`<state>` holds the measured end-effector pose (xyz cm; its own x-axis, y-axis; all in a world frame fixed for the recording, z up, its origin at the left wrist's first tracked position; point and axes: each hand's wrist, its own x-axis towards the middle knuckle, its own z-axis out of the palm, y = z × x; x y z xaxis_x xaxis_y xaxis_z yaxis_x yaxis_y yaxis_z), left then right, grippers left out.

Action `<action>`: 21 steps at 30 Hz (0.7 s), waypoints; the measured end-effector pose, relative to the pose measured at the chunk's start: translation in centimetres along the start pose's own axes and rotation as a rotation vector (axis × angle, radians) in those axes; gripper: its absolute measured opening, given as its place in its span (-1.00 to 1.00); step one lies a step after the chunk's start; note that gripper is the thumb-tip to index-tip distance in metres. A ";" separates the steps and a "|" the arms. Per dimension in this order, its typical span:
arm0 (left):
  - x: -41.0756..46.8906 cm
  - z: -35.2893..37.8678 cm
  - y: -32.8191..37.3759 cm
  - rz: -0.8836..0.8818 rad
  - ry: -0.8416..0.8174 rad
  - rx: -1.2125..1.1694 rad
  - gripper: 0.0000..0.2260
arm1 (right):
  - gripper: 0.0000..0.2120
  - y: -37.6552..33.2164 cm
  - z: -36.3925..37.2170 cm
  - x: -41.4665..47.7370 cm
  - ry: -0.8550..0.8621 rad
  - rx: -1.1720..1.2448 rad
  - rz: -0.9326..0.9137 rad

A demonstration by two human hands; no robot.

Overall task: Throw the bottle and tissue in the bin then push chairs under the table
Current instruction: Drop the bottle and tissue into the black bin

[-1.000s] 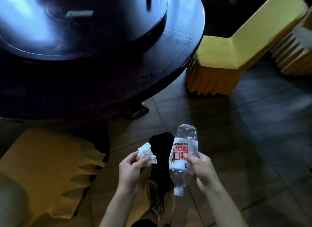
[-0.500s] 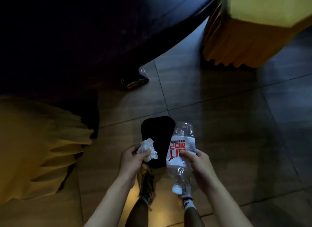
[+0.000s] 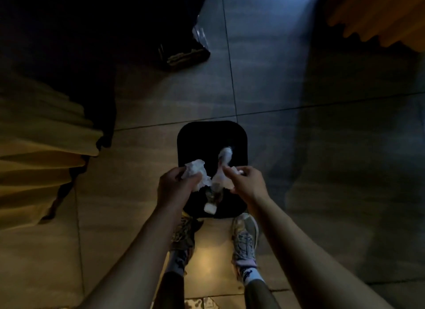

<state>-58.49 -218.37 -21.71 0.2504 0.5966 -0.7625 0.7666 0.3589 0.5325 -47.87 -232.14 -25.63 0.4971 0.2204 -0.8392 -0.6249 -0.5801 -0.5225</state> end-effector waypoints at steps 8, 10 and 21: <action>-0.9 -1.5 0.2 -0.069 -0.016 -0.010 -0.56 | -0.57 0.8 0.1 0.1 0.005 -0.022 0.026; -1.5 -2.1 0.8 -0.066 -0.038 -0.003 -0.69 | -0.65 0.7 -0.3 -0.3 0.001 -0.014 0.048; -4.6 -1.2 3.8 -0.007 -0.072 0.100 -0.75 | -0.87 -1.7 -3.7 -4.7 0.002 -0.093 0.014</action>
<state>-57.42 -218.86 -15.77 0.2841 0.5396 -0.7925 0.8227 0.2872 0.4905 -46.95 -235.11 -20.22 0.4900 0.2100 -0.8460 -0.5730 -0.6538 -0.4942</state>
